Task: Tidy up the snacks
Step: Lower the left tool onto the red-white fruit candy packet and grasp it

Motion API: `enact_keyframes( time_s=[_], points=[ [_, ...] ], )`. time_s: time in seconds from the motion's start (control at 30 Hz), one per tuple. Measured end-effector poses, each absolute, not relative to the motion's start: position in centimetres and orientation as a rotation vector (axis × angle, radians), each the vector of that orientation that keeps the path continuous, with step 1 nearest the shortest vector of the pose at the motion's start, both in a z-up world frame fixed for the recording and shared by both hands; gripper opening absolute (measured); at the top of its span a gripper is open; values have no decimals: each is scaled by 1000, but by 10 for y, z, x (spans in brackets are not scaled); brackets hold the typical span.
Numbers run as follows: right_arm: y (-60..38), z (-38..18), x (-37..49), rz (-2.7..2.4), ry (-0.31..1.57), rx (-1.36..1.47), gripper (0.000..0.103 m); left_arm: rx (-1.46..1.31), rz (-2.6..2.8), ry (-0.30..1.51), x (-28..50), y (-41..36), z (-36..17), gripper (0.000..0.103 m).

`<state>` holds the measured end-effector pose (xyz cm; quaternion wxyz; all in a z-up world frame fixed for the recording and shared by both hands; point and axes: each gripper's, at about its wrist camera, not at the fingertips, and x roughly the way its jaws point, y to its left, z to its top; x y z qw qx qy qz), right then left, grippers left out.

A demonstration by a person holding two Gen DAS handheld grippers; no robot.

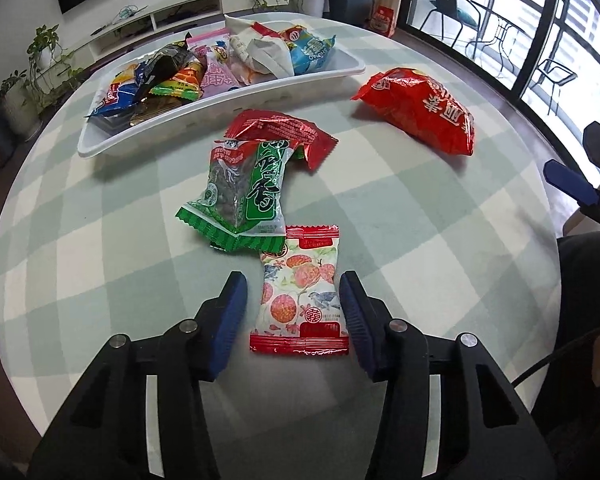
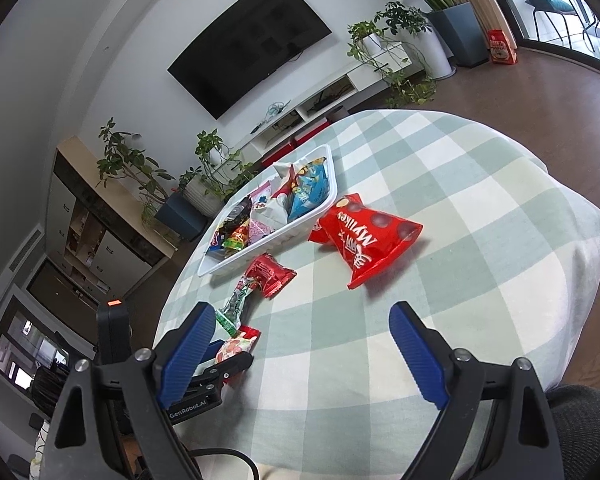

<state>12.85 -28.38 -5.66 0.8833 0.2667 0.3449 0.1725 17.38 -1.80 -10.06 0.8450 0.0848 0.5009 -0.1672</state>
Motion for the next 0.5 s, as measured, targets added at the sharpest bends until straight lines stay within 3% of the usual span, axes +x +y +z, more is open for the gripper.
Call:
enact_keyframes(
  time_s=[0.1, 0.17, 0.27, 0.5],
  points=[
    [-282, -52, 134, 354, 748, 517, 91, 203, -384, 1072, 176, -19, -100, 45],
    [-280, -46, 139, 354, 768, 467, 91, 218, -409, 1079, 176, -21, -99, 37],
    [-271, -39, 157, 354, 839, 317, 91, 240, -438, 1088, 176, -23, -98, 33],
    [-264, -36, 198, 366, 885, 84, 90, 169, -480, 1092, 162, -4, -97, 32]
  ],
)
